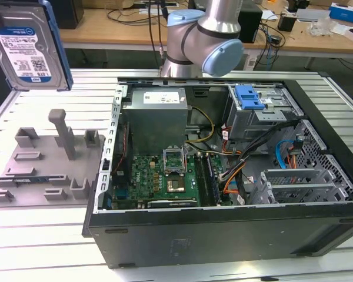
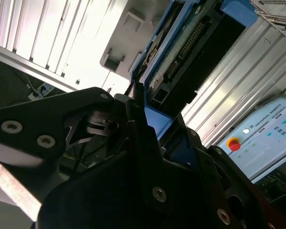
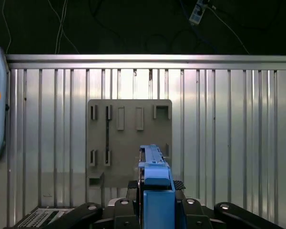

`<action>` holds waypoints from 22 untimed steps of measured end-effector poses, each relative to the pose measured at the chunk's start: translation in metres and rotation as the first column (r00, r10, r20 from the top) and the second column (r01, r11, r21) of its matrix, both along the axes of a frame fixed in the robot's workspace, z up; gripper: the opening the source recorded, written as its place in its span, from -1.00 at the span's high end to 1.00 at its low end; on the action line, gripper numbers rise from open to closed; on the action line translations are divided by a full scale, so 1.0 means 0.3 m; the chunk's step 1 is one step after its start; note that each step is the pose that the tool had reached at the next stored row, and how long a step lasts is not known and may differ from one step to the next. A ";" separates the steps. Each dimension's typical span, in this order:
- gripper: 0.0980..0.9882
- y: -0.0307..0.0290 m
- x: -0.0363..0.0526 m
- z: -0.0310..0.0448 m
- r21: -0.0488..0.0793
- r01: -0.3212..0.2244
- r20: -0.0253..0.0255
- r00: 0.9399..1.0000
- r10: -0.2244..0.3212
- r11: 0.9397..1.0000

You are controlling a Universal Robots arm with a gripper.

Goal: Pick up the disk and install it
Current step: 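Pick up the disk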

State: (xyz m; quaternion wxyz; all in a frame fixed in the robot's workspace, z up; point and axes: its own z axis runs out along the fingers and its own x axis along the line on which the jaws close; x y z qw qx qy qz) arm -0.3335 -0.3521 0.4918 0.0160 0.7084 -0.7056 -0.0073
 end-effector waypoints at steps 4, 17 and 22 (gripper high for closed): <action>0.40 -0.065 0.084 0.000 0.000 0.000 0.000 1.000 0.000 1.000; 0.40 -0.193 0.273 0.000 0.000 0.000 -0.001 1.000 0.000 1.000; 0.40 -0.249 0.384 0.000 0.000 0.000 -0.003 1.000 0.000 1.000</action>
